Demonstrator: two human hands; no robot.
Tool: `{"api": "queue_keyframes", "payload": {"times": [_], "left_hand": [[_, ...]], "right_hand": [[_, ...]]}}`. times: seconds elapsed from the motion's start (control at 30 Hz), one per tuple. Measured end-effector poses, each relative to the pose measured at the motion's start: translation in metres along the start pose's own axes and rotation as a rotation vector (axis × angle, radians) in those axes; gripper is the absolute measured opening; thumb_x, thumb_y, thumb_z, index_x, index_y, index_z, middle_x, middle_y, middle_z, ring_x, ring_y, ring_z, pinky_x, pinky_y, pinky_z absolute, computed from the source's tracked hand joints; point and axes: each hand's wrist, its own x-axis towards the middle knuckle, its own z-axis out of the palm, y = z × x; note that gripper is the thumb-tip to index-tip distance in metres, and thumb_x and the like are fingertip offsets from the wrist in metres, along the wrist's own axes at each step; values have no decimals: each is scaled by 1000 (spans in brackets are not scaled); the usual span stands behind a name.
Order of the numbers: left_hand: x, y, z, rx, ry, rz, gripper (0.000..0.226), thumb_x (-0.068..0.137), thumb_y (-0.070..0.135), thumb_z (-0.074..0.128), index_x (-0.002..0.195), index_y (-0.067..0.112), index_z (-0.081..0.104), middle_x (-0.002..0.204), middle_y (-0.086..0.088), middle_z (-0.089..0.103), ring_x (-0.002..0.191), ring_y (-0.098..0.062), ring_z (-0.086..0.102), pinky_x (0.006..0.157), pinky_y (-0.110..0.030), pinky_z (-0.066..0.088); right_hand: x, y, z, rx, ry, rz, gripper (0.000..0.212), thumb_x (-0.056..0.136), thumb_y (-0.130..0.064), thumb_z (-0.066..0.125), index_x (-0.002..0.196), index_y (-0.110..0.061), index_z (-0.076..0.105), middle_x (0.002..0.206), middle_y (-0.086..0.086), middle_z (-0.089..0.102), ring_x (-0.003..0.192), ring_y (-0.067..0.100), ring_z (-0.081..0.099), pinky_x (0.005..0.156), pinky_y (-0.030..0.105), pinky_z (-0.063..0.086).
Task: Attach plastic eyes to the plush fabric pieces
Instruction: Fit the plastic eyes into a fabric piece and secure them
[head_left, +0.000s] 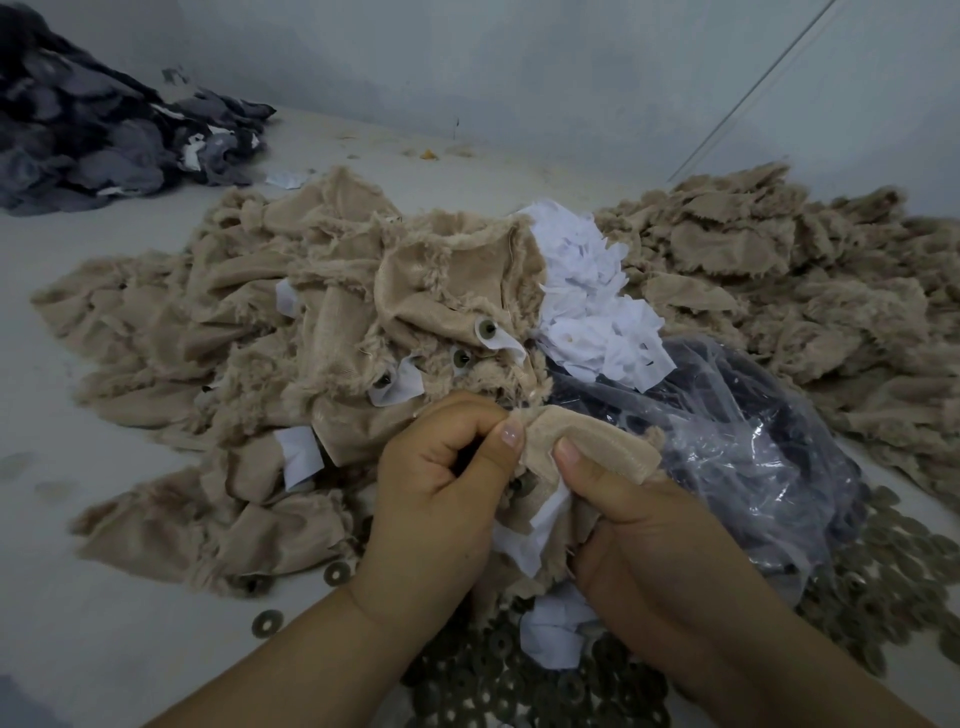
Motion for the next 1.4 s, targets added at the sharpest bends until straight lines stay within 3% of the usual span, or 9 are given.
{"api": "queue_keyframes", "payload": {"times": [0.1, 0.33, 0.53, 0.7, 0.9, 1.07, 1.23, 1.33, 1.4], "left_hand": [[0, -1, 0, -29, -6, -14, 27, 93, 14, 56, 74, -3, 63, 68, -15, 56, 63, -29, 53, 59, -36, 49], [2, -3, -2, -82, -34, -64, 30, 92, 13, 55, 67, -4, 58, 63, -14, 52, 59, -26, 46, 57, -32, 45], [2, -2, -2, -87, -41, -37, 36, 91, 21, 58, 67, -6, 56, 64, -15, 49, 61, -29, 45, 57, -29, 43], [1, -4, 0, -108, -35, -126, 34, 89, 18, 58, 72, -12, 58, 69, -30, 53, 63, -46, 47, 57, -51, 45], [2, -2, 1, -145, 41, -145, 27, 90, 24, 64, 71, 4, 62, 61, -5, 58, 57, -12, 53, 55, -24, 48], [1, 2, 0, -90, 8, -78, 23, 92, 17, 61, 76, 1, 63, 66, -13, 57, 57, -18, 52, 54, -26, 47], [0, 3, 2, -57, -30, -32, 19, 90, 13, 62, 77, -1, 62, 67, -10, 57, 58, -17, 53, 55, -22, 47], [-1, 5, 2, -55, -29, -33, 3, 88, 10, 63, 86, 7, 63, 75, -6, 58, 68, -12, 57, 62, -22, 50], [-1, 7, 0, 6, -37, 24, 6, 88, 6, 62, 93, 10, 63, 82, -3, 58, 79, -15, 59, 69, -28, 51]], "right_hand": [[1, 0, 0, 13, 29, 19, 49, 87, -21, 56, 132, -2, 59, 129, 20, 66, 118, 38, 64, 100, 51, 49], [-3, -3, 1, 9, 25, 60, 48, 86, -17, 57, 129, 4, 60, 123, 27, 67, 115, 43, 65, 103, 57, 47], [-2, -4, 2, 30, 30, 23, 50, 82, -12, 57, 130, 1, 60, 126, 23, 66, 119, 42, 62, 106, 57, 44], [-4, -3, 6, 47, 7, 17, 42, 80, -10, 60, 120, 2, 67, 118, 27, 69, 111, 43, 67, 93, 52, 54], [-3, -10, 4, 41, 12, 60, 48, 79, -26, 62, 116, 4, 70, 118, 25, 70, 109, 40, 68, 93, 49, 56], [-3, -10, 2, 88, 4, 80, 48, 84, -28, 61, 121, 2, 68, 118, 25, 70, 109, 37, 69, 91, 49, 58], [-2, -8, 0, 53, 19, 58, 50, 82, -24, 65, 127, 0, 64, 124, 24, 67, 115, 38, 66, 103, 53, 49], [-2, -8, -1, 53, 47, 60, 48, 81, -20, 66, 125, -1, 66, 122, 22, 69, 114, 37, 67, 98, 50, 52], [-1, -9, -1, 66, 73, 69, 51, 80, -20, 67, 126, 0, 64, 121, 23, 69, 113, 36, 67, 96, 48, 54]]}}
